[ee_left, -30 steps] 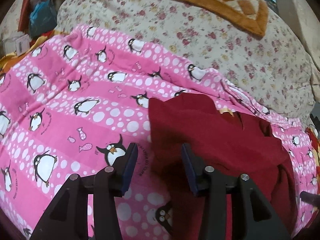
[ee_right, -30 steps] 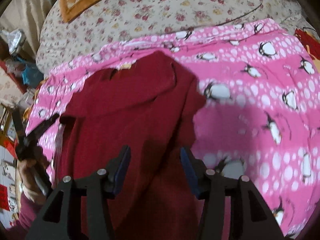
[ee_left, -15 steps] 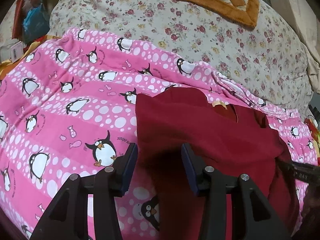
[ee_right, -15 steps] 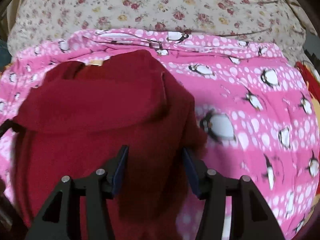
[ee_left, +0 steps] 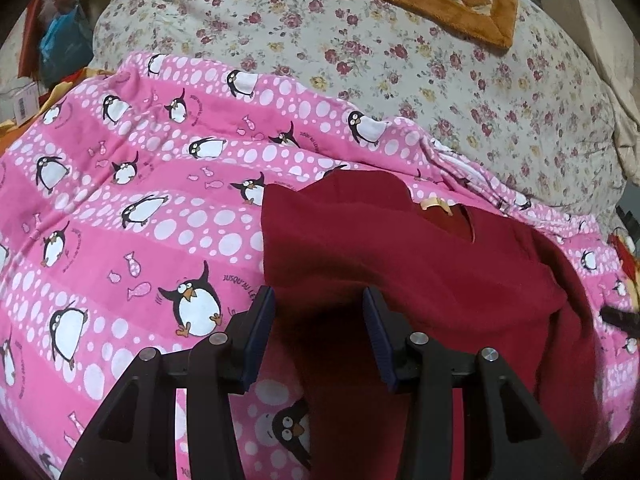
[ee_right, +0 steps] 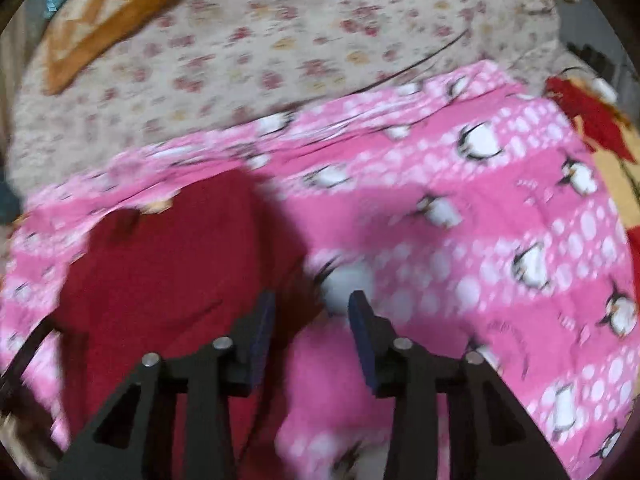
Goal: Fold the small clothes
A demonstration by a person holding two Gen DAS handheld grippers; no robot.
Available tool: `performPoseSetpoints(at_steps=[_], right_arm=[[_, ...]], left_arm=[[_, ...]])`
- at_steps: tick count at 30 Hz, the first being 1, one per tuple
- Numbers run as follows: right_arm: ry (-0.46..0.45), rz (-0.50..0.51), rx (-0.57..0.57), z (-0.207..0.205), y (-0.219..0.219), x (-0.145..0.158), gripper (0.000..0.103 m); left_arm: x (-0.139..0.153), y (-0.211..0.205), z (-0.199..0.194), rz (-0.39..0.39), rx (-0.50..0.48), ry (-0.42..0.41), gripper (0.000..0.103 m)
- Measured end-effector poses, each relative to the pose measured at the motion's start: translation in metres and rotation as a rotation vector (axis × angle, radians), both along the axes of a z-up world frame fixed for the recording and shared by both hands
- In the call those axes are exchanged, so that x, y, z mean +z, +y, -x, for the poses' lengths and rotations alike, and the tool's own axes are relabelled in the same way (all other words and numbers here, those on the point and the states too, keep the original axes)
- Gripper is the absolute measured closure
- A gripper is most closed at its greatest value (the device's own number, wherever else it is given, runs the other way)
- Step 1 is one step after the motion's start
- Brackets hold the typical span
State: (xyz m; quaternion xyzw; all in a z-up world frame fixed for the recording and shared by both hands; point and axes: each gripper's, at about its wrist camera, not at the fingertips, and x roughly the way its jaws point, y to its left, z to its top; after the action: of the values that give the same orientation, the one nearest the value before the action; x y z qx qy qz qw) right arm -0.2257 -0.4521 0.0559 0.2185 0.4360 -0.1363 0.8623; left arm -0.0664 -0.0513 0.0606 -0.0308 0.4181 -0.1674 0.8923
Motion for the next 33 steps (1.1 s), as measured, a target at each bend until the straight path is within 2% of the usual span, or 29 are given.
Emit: performPoseSetpoints(at_steps=[3, 8, 13, 17, 21, 26, 32, 33], right_arm=[[-0.012, -0.079, 0.104, 0.026, 0.029, 0.006, 0.056], [-0.008, -0.123, 0.264, 0.064, 0.077, 0.012, 0.056], [0.086, -0.206, 0.351, 0.080, 0.111, -0.022, 0.056], [0.122, -0.243, 0.343, 0.084, 0.122, -0.050, 0.056], [0.064, -0.255, 0.329, 0.091, 0.132, -0.053, 0.046], [0.016, -0.316, 0.349, 0.091, 0.138, -0.054, 0.046], [-0.027, -0.327, 0.355, 0.087, 0.142, -0.059, 0.046], [-0.041, -0.328, 0.353, 0.087, 0.142, -0.059, 0.052]], left_arm=[[0.004, 0.005, 0.003, 0.022, -0.001, -0.007, 0.079], [0.010, 0.011, 0.007, 0.049, 0.003, -0.025, 0.079], [0.013, 0.009, 0.012, 0.029, -0.006, -0.045, 0.079], [0.017, 0.006, 0.020, -0.017, -0.016, -0.086, 0.079], [0.017, 0.007, 0.022, -0.021, -0.016, -0.092, 0.079], [0.018, 0.008, 0.025, -0.031, -0.013, -0.095, 0.079], [0.019, 0.008, 0.029, -0.038, -0.014, -0.100, 0.079], [0.019, 0.008, 0.029, -0.038, -0.015, -0.100, 0.079]])
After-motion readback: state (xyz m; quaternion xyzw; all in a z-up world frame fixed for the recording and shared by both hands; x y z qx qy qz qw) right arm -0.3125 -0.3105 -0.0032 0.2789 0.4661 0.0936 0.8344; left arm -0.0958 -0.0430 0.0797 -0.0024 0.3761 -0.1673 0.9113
